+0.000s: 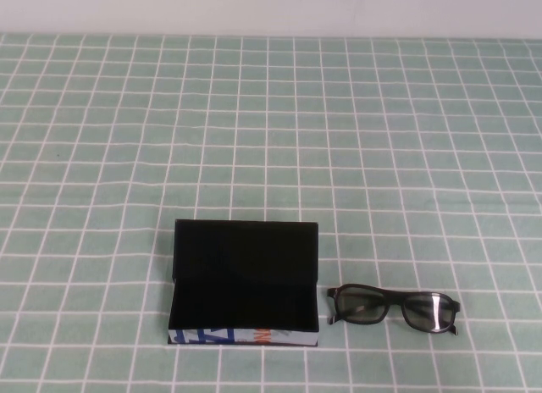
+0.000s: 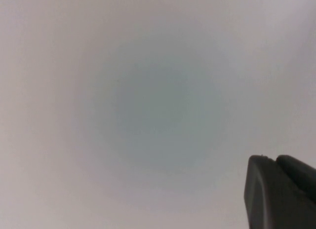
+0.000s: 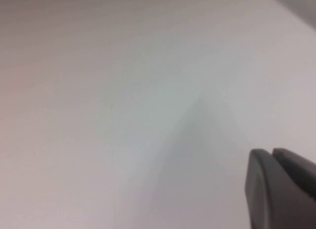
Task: Return glasses to glasses case
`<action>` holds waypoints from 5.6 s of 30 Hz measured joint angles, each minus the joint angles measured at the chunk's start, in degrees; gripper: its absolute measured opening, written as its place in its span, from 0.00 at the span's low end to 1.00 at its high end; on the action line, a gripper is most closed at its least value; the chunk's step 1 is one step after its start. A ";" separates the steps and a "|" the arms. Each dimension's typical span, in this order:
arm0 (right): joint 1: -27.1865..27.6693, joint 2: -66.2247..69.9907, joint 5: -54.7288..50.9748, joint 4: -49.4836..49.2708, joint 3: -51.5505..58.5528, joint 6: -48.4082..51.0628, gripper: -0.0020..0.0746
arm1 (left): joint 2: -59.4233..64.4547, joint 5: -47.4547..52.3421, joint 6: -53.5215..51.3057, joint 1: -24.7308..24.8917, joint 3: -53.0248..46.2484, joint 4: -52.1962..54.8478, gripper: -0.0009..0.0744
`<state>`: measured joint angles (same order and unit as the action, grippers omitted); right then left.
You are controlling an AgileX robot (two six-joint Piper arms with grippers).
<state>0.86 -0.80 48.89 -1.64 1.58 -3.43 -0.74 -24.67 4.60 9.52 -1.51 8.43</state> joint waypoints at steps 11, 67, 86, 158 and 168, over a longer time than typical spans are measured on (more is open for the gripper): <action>0.00 0.00 9.94 0.00 -2.71 -2.54 0.01 | 0.00 -12.05 16.71 0.00 0.00 0.00 0.01; -12.07 61.97 -107.50 -21.52 -65.48 29.60 0.01 | 54.06 70.13 -0.08 10.48 56.63 -15.14 0.01; -28.18 86.77 -105.54 -2.19 -65.23 44.59 0.62 | 54.06 72.46 -0.42 10.63 56.63 -24.57 0.01; -38.64 87.22 -106.15 2.21 -70.89 38.82 0.36 | 54.06 76.08 -1.03 10.63 56.63 -20.82 0.01; -47.55 95.23 -111.95 1.64 -83.75 33.61 0.36 | 54.06 74.63 -0.66 10.63 56.63 -15.72 0.01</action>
<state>-46.69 94.42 -63.06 0.00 -82.17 30.18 53.32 49.95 3.93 20.16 55.12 -7.29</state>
